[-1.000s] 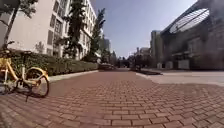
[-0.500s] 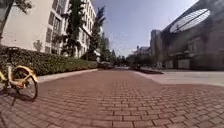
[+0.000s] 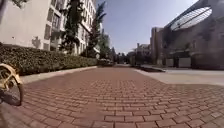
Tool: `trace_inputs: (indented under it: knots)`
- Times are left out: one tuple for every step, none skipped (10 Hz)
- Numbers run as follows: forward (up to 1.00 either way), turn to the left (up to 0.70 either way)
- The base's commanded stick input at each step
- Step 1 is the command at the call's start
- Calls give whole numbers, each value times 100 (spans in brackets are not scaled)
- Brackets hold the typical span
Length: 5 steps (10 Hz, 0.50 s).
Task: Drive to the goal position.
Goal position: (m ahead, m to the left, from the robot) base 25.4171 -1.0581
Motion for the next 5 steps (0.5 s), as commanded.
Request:
trace_inputs:
  knots:
    - [70,0]
    - [70,0]
    - [70,0]
    - [70,0]
    - [70,0]
